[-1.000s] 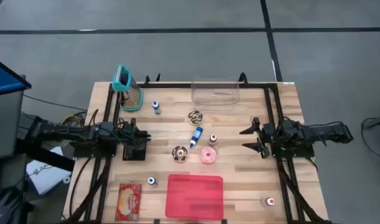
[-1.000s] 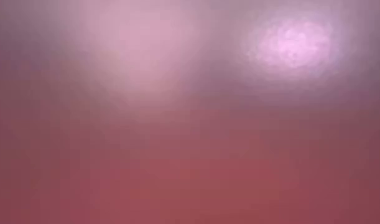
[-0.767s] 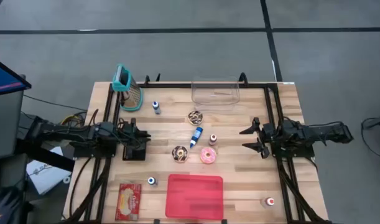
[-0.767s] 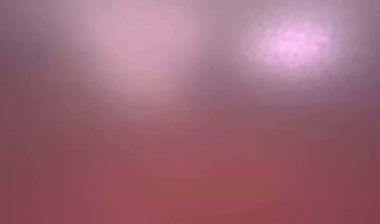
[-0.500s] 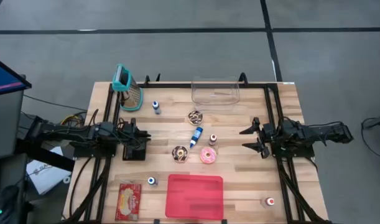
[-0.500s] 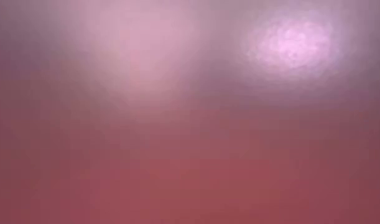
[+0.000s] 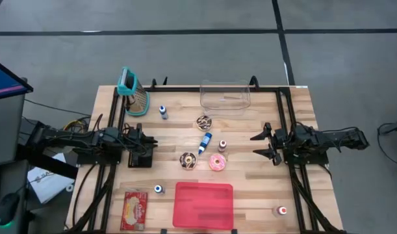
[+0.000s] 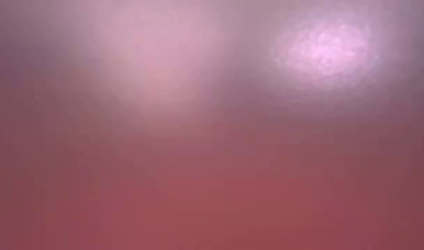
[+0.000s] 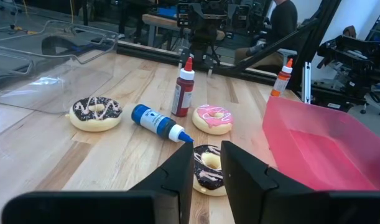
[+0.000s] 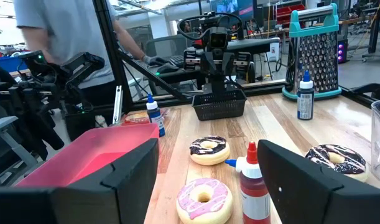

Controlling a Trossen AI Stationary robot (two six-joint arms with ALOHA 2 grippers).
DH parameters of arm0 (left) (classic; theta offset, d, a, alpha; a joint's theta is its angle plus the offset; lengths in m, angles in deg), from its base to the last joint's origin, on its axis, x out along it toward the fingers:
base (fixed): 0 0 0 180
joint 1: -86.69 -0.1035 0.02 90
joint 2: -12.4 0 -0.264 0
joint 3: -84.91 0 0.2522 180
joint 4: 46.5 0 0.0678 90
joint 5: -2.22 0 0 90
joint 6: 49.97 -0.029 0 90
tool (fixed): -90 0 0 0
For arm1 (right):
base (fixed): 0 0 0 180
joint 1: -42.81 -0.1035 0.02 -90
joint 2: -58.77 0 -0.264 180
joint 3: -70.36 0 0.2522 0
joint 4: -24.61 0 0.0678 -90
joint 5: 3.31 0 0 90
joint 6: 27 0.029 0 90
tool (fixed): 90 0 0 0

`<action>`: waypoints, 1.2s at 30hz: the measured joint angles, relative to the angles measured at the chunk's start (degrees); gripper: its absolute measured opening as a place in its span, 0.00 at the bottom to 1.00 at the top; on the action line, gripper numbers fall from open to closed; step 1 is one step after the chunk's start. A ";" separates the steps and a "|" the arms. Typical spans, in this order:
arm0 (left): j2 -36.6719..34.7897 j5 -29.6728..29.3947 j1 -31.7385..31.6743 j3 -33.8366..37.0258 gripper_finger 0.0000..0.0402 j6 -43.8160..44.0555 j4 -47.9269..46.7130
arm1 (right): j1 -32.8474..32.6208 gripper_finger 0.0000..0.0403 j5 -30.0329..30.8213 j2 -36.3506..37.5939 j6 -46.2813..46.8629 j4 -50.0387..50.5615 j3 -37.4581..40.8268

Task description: Pick & Place Food Item

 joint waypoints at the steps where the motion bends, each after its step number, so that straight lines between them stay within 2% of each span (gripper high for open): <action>1: -0.02 0.00 0.02 0.02 0.19 0.00 0.00 | 0.00 0.66 0.02 0.00 0.00 -0.01 0.02; 27: -0.01 -0.46 0.02 0.02 0.19 0.37 0.91 | -0.02 0.66 0.02 0.00 0.00 -0.02 0.01; 28: 0.04 -1.29 0.02 0.01 0.19 3.33 1.85 | 0.00 0.66 0.02 0.00 0.00 -0.02 0.00; 32: 0.07 -4.99 0.02 0.00 0.19 27.99 3.40 | -0.01 0.66 0.02 0.00 0.00 -0.01 0.00; 36: 0.26 -8.90 0.01 0.00 0.19 41.19 3.43 | -0.01 0.66 0.01 0.00 0.00 0.00 0.00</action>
